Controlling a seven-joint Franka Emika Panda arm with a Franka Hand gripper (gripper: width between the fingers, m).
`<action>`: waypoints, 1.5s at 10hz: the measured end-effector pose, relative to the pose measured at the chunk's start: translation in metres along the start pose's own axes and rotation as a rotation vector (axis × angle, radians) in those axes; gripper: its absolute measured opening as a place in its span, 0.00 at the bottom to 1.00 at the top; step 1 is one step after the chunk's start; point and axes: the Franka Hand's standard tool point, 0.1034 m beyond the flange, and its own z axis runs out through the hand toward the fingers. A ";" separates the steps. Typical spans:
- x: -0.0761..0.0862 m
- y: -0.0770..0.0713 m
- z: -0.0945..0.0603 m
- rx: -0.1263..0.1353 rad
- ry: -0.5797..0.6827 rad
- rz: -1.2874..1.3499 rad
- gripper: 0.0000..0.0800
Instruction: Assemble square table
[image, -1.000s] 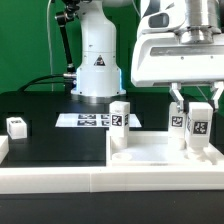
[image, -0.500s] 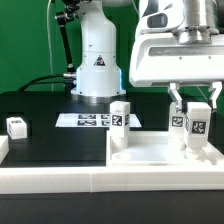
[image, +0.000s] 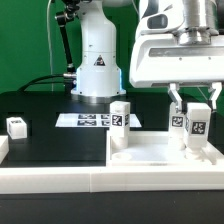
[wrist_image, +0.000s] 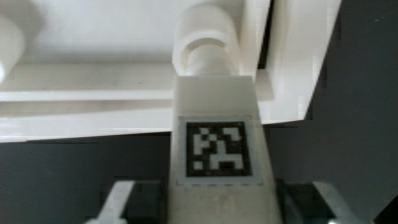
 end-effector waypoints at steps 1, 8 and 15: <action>-0.001 0.000 0.000 0.000 0.001 -0.001 0.36; -0.014 -0.008 0.006 0.002 0.015 -0.011 0.36; -0.011 -0.010 0.009 0.004 0.104 -0.036 0.36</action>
Offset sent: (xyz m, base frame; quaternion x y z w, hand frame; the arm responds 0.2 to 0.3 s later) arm -0.0095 0.0029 -0.0077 -0.0088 0.0136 0.0007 0.9999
